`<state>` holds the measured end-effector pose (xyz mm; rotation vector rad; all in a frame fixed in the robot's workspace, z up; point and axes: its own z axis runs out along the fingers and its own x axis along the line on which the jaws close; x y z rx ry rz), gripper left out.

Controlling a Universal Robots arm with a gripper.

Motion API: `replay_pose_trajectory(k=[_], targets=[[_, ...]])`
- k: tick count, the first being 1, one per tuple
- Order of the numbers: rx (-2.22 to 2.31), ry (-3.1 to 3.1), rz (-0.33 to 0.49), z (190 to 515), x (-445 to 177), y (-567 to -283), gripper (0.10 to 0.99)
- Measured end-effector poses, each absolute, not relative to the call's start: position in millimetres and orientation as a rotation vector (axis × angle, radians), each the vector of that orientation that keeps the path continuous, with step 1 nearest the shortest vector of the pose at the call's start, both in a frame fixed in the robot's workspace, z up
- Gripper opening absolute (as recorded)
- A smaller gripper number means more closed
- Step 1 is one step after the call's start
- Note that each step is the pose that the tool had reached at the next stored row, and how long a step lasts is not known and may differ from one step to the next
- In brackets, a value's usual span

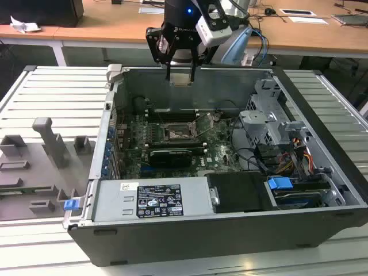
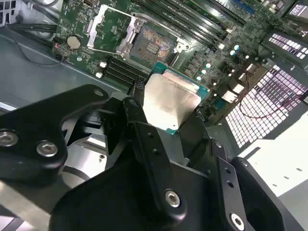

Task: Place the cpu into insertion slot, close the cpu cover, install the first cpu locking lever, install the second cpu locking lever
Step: 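Place the cpu into insertion slot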

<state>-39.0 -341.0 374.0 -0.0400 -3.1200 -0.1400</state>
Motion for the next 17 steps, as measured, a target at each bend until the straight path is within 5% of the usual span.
replay_pose_trajectory(k=[17], targets=[[-0.198, -3.118, -0.141, 371.0, -39.0, -342.0, 0.533]])
